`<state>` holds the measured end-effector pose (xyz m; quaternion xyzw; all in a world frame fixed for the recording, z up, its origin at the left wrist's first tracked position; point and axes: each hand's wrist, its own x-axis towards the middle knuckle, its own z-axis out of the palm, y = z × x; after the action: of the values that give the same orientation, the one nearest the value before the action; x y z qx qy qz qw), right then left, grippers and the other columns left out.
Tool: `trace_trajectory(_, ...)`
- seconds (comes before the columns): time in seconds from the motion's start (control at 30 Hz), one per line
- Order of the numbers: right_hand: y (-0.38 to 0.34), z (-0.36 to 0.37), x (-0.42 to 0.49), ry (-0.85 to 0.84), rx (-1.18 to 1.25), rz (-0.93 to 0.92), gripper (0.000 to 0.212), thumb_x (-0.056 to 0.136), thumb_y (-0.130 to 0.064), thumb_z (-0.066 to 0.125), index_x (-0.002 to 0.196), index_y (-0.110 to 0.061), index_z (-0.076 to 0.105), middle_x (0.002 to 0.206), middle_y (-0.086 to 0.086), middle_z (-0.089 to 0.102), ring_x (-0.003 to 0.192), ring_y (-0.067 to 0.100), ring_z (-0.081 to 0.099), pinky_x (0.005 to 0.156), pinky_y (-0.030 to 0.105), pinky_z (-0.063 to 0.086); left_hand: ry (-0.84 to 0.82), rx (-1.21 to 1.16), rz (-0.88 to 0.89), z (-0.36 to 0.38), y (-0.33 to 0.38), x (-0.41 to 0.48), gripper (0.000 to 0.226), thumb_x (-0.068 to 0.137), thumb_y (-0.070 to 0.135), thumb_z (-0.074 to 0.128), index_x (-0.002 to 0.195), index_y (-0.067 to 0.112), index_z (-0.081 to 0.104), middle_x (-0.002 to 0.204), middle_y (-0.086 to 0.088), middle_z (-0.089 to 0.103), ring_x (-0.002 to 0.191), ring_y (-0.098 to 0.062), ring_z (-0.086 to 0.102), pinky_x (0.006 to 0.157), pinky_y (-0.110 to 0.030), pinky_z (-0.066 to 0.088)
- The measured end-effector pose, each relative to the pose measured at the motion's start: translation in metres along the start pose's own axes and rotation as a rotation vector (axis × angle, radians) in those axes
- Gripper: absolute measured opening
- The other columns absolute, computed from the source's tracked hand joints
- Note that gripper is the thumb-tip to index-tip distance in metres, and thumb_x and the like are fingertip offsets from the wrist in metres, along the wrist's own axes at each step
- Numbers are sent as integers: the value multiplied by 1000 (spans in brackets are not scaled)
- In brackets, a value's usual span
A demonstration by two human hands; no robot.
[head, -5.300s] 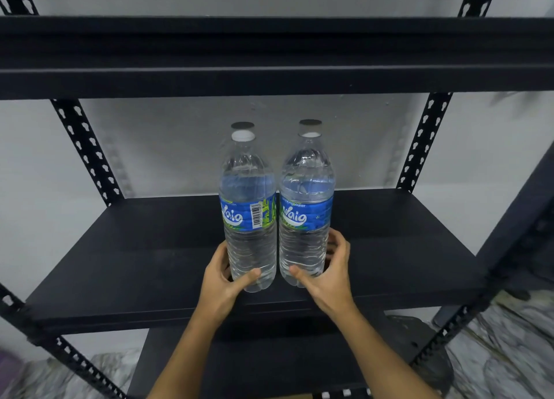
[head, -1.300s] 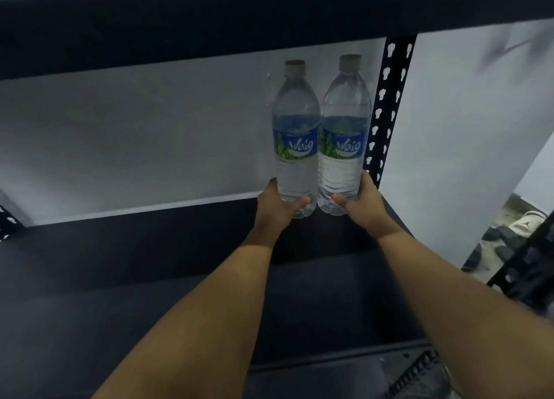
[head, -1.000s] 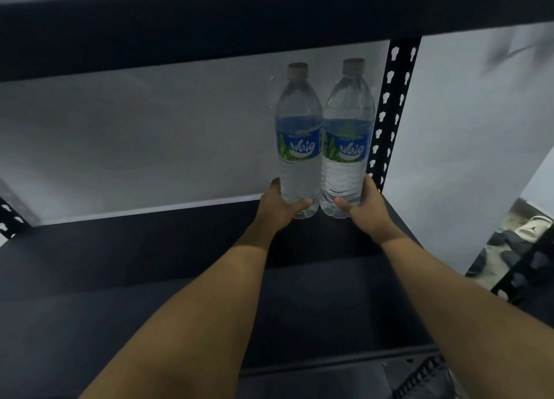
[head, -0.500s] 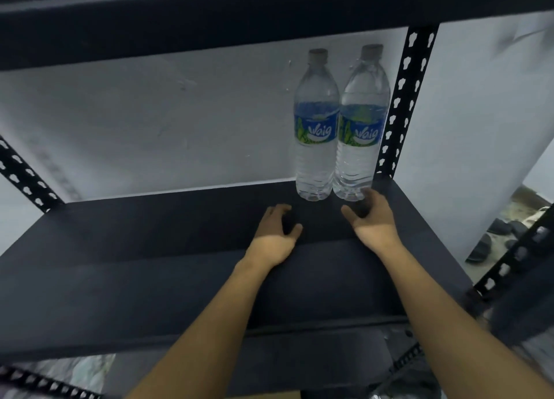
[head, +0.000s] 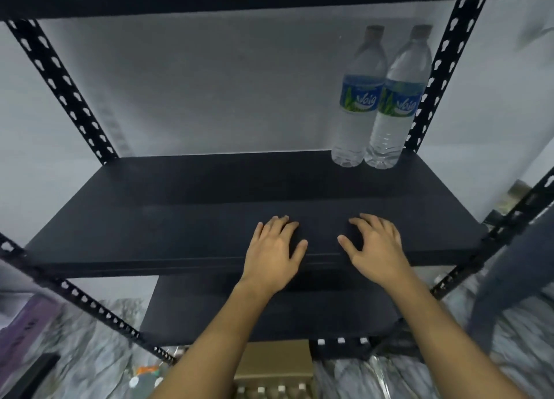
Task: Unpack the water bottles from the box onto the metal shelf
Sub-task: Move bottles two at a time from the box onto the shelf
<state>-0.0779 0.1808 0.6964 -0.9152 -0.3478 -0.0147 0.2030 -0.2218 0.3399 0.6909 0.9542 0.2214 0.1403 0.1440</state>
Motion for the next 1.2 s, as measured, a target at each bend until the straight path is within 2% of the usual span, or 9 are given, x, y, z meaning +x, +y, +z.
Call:
trace_trajectory(0.17,-44,20,-65,130,40,-28,47,88,-46,59,125,-17,60,132,3,53,126,27,41,110,51,31,66,-75,70,-15,-25,-65,43,99,41,46,137,21,54,146,2,49,142,-17,36,123,-35,17)
trace_trajectory(0.27,-69,39,-104,117,109,12,40,88,-42,62,120,-19,61,125,1,53,121,25,45,103,47,37,111,-66,82,-17,-48,-104,24,95,37,53,110,22,64,117,5,61,117,-19,53,106,-38,39)
trace_trajectory(0.33,-82,58,-127,15,120,42,41,89,-44,60,122,-21,59,122,-2,53,119,22,45,101,43,37,46,-64,22,-11,-67,-129,22,95,40,51,106,24,61,108,7,60,105,-18,55,97,-36,41)
trace_trajectory(0.57,-96,139,-193,-321,170,115,47,88,-46,59,125,-16,59,121,2,58,114,26,51,96,41,45,-256,-152,-254,53,-130,-207,28,93,39,54,116,23,58,115,4,63,110,-22,57,88,-39,48)
trace_trajectory(0.73,-76,207,-224,-559,184,219,61,80,-59,52,121,-14,59,122,7,60,114,28,55,92,40,49,-468,-230,-437,113,-153,-248,33,92,35,55,120,18,57,119,-5,64,109,-31,61,86,-40,52)
trace_trajectory(0.83,-55,251,-241,-662,195,289,47,87,-43,60,123,-13,58,123,14,59,113,35,56,92,41,50,-583,-282,-547,161,-166,-269,38,90,42,55,121,18,55,115,-11,65,105,-36,63,86,-45,53)
trace_trajectory(0.93,-28,303,-259,-772,200,385,52,84,-45,59,124,-14,56,117,16,63,108,35,59,91,42,51,-672,-284,-586,226,-181,-288,62,77,58,40,127,24,51,112,-14,65,100,-38,63,85,-47,54)
trace_trajectory(1.03,5,367,-273,-817,196,446,69,73,-61,47,127,-18,53,119,11,63,111,31,59,94,42,51,-706,-334,-662,291,-194,-302,56,82,51,48,131,24,50,120,-13,65,107,-38,63,90,-48,53)
trace_trajectory(1.2,62,484,-286,-767,183,548,64,77,-53,55,128,-14,53,123,14,59,115,31,56,96,41,50,-701,-389,-729,414,-218,-320,50,91,38,61,135,17,51,128,-14,62,115,-35,60,96,-43,50)
